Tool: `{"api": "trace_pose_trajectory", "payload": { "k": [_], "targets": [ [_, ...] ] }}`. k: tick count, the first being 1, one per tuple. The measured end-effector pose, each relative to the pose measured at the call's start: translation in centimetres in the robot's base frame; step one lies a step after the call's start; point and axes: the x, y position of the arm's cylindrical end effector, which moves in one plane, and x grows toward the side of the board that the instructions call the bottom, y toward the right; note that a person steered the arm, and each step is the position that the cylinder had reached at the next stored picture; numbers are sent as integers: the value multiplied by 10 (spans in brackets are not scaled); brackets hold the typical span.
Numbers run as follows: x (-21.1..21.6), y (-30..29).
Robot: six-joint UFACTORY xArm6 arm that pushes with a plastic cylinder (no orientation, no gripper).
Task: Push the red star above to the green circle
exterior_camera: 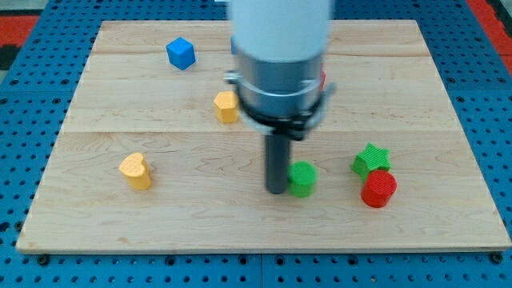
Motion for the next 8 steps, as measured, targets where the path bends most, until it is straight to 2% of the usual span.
{"api": "trace_pose_trajectory", "payload": {
  "k": [1,2,3,4,5,6,8],
  "targets": [
    [2,54],
    [4,19],
    [-42,-14],
    [-112,26],
    [-171,90],
    [-236,85],
    [-195,36]
  ]
}}
